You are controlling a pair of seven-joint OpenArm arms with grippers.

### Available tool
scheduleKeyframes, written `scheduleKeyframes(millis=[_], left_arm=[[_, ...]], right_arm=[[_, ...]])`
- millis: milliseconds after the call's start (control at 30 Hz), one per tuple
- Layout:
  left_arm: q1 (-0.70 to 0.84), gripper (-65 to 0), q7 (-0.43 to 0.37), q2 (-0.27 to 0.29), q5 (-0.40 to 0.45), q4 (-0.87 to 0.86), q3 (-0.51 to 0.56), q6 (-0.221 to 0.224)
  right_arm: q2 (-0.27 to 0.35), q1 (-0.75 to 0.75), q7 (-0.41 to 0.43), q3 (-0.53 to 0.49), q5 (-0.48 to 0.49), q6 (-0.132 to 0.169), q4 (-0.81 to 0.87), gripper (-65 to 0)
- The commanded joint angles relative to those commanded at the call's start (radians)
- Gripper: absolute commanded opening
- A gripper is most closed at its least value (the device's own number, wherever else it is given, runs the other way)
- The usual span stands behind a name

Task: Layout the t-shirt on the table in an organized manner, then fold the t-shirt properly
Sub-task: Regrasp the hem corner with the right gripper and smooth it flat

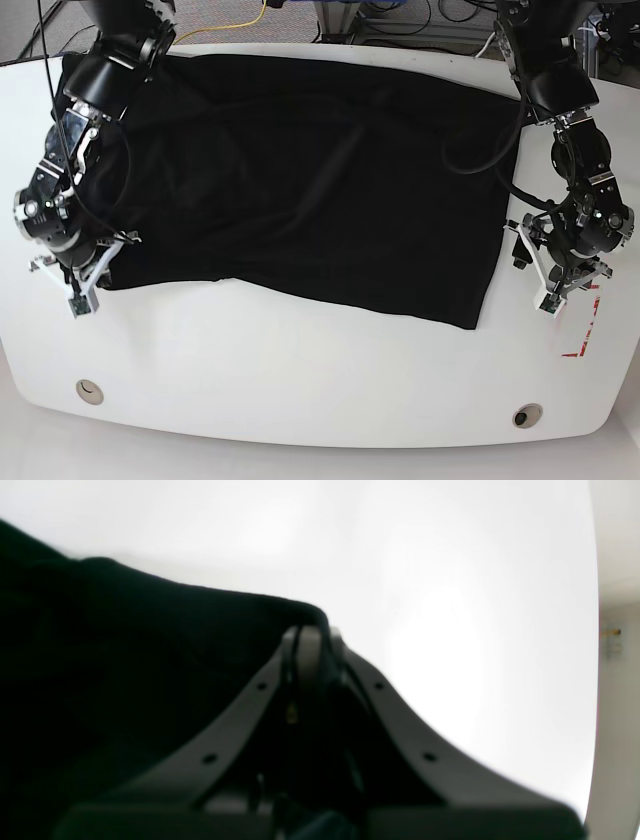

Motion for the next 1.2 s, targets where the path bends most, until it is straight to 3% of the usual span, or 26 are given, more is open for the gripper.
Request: scheduleKeyframes(millis=[333, 533, 633, 733, 767, 867, 900, 1200], left_arm=[[0.028, -30.4, 0.002, 0.000, -0.002, 0.003, 0.000, 0.000], [0.043, -30.4, 0.002, 0.000, -0.002, 0.006, 0.000, 0.000], [0.048, -30.4, 0.002, 0.000, -0.002, 0.008, 0.000, 0.000], [0.048, -30.4, 0.002, -0.002, -0.002, 0.008, 0.000, 0.000], [0.048, -30.4, 0.002, -0.003, -0.002, 0.008, 0.000, 0.000], [0.048, -30.4, 0.002, -0.003, -0.002, 0.008, 0.000, 0.000], [0.048, -30.4, 0.002, -0.003, -0.002, 0.008, 0.000, 0.000], [0.040, -30.4, 0.000, -0.005, -0.003, 0.009, -0.005, 0.000]], right_arm=[[0.008, 0.195, 0.092, -0.034, -0.002, 0.000, -0.256, -64.2], [0.046, 0.259, 0.169, -0.130, -0.002, 0.000, -0.381, -62.1], [0.049, 0.272, 0.201, -0.155, -0.002, 0.000, -0.423, -51.5], [0.051, 0.276, 0.224, -0.155, -0.003, 0.000, -0.443, -33.8], [0.051, 0.273, 0.233, -0.155, -0.003, 0.000, -0.442, -23.5], [0.051, 0.270, 0.258, -0.155, -0.002, 0.000, -0.440, -3.2], [0.051, 0.269, 0.261, -0.155, -0.002, 0.000, -0.440, 0.0], [0.094, 0.137, 0.245, -0.152, 0.008, 0.000, -0.224, 0.0]])
